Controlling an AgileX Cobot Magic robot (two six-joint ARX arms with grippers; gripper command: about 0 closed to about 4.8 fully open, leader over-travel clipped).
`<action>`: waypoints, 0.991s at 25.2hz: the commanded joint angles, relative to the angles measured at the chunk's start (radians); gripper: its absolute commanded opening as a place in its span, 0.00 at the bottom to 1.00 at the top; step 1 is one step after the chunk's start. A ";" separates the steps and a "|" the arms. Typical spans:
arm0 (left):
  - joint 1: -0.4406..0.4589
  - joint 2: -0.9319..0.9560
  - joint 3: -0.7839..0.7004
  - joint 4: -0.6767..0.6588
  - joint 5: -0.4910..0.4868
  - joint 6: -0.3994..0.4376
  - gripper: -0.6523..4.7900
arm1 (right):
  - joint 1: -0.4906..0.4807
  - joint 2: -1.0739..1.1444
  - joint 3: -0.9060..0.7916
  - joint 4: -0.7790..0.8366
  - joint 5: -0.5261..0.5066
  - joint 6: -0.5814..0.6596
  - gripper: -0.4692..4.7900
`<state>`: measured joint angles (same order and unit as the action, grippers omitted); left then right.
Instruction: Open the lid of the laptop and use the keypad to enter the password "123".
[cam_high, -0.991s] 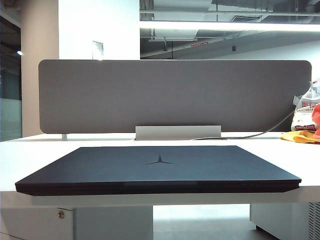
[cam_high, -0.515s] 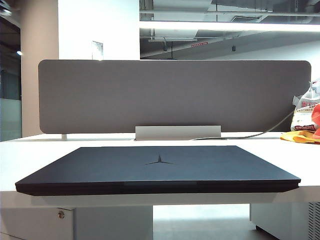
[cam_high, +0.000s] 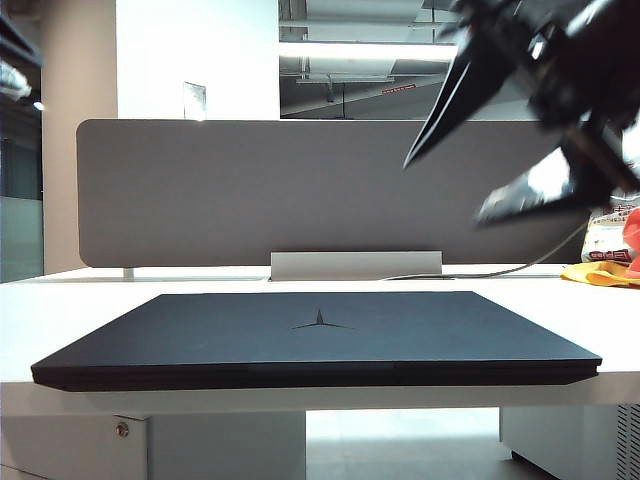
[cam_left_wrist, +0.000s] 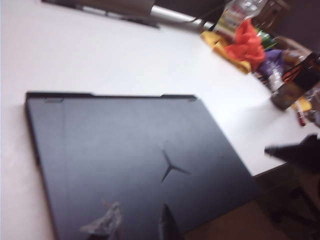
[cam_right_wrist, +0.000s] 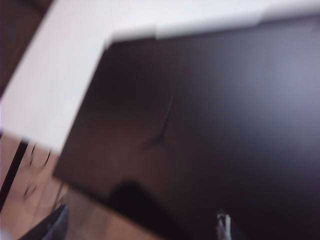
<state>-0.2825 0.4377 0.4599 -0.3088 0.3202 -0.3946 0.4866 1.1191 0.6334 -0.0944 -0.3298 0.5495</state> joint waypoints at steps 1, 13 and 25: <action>-0.001 0.000 0.003 -0.037 -0.010 0.016 0.28 | 0.054 0.048 -0.014 0.098 -0.058 0.085 0.79; -0.001 0.004 0.158 -0.195 -0.014 0.107 0.27 | 0.188 0.003 -0.045 0.165 -0.032 0.193 0.77; -0.001 0.106 0.441 -0.468 -0.010 0.261 0.27 | 0.275 -0.010 -0.048 0.120 0.063 0.210 0.76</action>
<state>-0.2825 0.5419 0.8761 -0.7567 0.3111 -0.1673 0.7525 1.1130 0.5865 0.0166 -0.2829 0.7521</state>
